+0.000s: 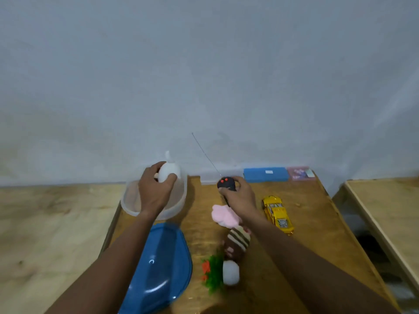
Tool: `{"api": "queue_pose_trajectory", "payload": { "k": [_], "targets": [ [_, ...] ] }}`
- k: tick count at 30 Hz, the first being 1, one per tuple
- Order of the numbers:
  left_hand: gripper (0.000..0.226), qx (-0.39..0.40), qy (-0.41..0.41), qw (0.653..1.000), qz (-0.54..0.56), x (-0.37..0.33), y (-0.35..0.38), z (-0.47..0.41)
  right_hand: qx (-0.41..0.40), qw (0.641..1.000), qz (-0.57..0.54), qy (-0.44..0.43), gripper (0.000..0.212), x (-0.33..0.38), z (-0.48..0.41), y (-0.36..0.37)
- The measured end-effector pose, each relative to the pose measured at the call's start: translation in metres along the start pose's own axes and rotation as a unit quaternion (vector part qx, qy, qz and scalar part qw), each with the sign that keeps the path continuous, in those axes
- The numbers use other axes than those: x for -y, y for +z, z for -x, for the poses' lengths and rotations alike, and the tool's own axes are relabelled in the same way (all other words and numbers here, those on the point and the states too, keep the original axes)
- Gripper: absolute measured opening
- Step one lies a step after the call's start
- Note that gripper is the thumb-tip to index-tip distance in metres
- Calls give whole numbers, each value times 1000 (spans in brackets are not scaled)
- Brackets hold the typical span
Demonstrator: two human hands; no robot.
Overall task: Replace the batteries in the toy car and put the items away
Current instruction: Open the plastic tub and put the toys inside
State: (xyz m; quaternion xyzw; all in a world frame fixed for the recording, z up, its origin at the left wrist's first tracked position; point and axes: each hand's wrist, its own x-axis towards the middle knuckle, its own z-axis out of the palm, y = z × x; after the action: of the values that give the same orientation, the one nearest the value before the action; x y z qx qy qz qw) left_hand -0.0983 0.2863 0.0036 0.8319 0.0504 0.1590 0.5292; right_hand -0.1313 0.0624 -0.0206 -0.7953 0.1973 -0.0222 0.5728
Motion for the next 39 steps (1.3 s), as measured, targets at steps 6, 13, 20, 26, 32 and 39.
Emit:
{"api": "queue_pose_trajectory", "payload": {
  "k": [6,13,20,26,32,39],
  "targets": [
    [41,19,-50,998,23,32,-30,-48,11,998,48,-36,44,24,-27,54],
    [38,64,-118,989,-59,84,-45,-90,29,974,183,-132,28,37,-41,105],
    [33,140,-108,967,-182,116,-44,-113,45,888,389,-241,38,41,-61,140],
    [43,232,-75,938,-245,125,-45,-122,80,843,468,-253,33,51,-82,174],
    [53,220,-22,940,-260,137,-37,-111,63,812,503,-290,27,38,-103,202],
    [41,81,-59,970,-222,139,-19,-117,76,754,585,-290,21,24,-115,209]
  ]
}}
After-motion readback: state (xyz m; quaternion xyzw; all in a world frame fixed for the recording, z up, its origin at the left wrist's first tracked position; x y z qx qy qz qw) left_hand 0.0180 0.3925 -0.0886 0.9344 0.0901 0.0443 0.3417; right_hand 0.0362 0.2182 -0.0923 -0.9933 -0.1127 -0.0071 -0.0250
